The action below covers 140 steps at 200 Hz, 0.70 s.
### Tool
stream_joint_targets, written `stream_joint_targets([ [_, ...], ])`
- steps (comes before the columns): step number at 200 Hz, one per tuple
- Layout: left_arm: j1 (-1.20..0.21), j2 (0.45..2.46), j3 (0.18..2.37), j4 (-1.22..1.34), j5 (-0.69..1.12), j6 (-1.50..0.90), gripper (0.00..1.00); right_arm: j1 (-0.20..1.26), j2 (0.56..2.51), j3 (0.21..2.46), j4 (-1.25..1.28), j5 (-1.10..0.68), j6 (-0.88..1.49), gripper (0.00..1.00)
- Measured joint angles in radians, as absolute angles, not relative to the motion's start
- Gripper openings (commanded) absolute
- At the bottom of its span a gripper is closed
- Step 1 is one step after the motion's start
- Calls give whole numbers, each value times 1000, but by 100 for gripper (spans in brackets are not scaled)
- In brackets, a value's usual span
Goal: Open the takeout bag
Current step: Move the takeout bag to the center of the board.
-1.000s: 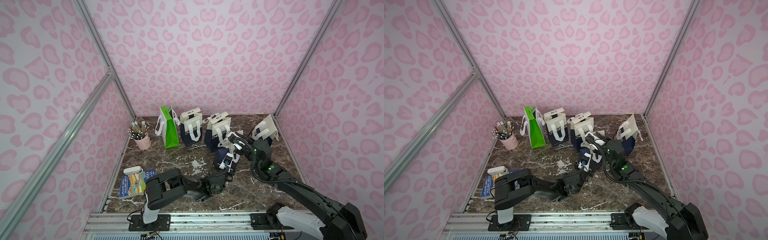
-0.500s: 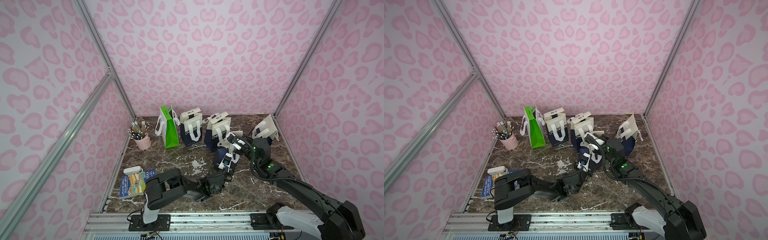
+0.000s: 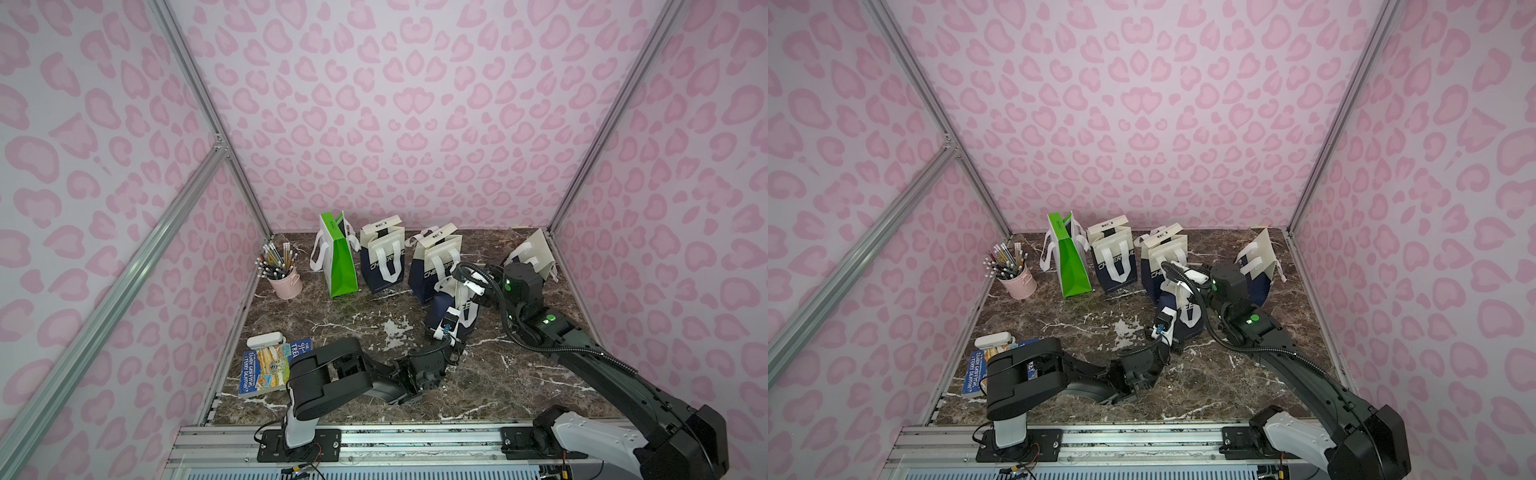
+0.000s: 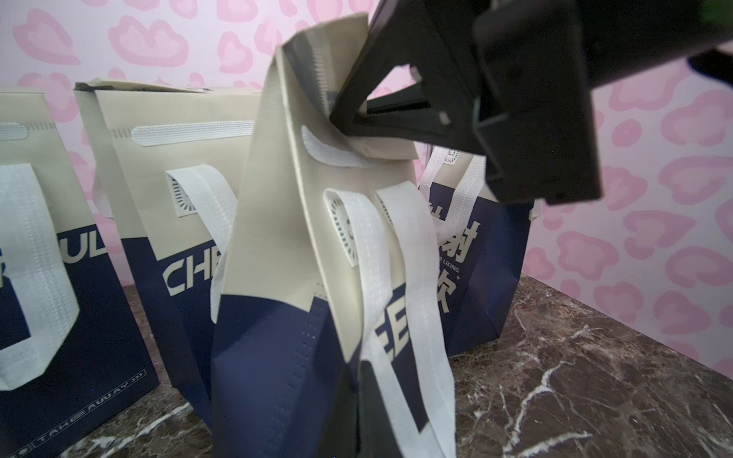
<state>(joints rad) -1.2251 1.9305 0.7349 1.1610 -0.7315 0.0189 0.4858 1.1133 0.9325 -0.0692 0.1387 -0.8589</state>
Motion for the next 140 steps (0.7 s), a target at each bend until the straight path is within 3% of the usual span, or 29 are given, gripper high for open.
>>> stream_joint_targets([
  [73, -1231, 1925, 706, 1157, -730, 15, 5, 520, 1152, 1105, -289, 234, -971, 0],
  [78, -1230, 1925, 706, 1156, -731, 14, 5, 527, 1156, 1111, -295, 242, -979, 4],
  [93, -1230, 1927, 707, 1152, -732, 11, 5, 548, 1166, 1127, -313, 263, -987, 37],
  [101, -1230, 1929, 709, 1148, -735, 11, 5, 556, 1171, 1139, -319, 274, -987, 46],
  [113, -1230, 1932, 715, 1141, -741, 9, 5, 566, 1178, 1171, -336, 286, -980, 55],
  [140, -1230, 1954, 748, 1130, -746, 5, 5, 598, 1182, 1262, -374, 298, -883, 63],
])
